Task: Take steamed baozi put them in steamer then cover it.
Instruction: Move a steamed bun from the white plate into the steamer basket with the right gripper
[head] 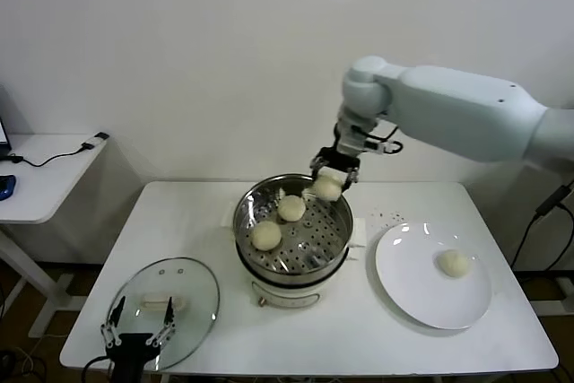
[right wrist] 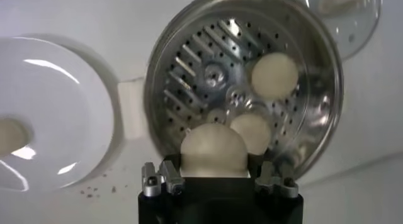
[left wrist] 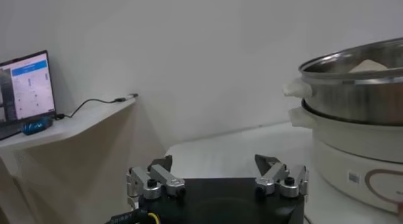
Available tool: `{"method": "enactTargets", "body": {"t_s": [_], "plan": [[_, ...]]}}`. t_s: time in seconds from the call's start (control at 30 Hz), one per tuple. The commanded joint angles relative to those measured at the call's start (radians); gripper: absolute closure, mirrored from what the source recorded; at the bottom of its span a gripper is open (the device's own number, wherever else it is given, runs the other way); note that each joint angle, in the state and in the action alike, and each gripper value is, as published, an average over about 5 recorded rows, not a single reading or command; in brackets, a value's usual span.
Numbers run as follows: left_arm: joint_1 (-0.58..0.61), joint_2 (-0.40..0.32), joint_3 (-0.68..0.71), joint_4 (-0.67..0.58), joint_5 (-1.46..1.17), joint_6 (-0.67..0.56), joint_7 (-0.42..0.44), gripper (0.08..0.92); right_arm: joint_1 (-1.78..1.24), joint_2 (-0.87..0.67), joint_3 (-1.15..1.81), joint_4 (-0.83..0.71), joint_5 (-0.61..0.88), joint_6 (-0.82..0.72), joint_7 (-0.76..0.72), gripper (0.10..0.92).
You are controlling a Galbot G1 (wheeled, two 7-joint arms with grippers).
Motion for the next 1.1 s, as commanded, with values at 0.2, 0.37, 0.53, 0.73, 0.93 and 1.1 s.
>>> {"method": "enactTargets", "body": {"t_s": [0.2,0.37,0.53,0.73,0.93,1.1], "plan": [[0.008,0.008,-0.012,0.017,-0.013,-0.006,-0.001,0.177,-0.068,0.132,-0.076,0.087,-0.003,0.056,0.019,0.347],[0.007,0.008,-0.012,0.019,-0.015,-0.005,-0.001,0.177,-0.085,0.121,-0.090,0.108,-0.011,0.055,0.019,0.347],[0.006,0.005,-0.008,0.023,-0.015,-0.006,-0.001,0.177,-0.103,0.124,-0.089,0.103,-0.035,0.059,0.022,0.346],[0.012,0.005,-0.011,0.031,-0.017,-0.013,-0.002,0.177,-0.131,0.133,-0.078,0.078,-0.083,0.075,0.034,0.338],[0.010,0.004,-0.014,0.035,-0.020,-0.015,-0.002,0.177,-0.143,0.132,-0.065,0.085,-0.109,0.079,0.041,0.272],[0.008,0.003,-0.011,0.035,-0.020,-0.015,-0.002,0.177,-0.135,0.116,-0.041,0.090,-0.106,0.083,0.039,0.206]]}}
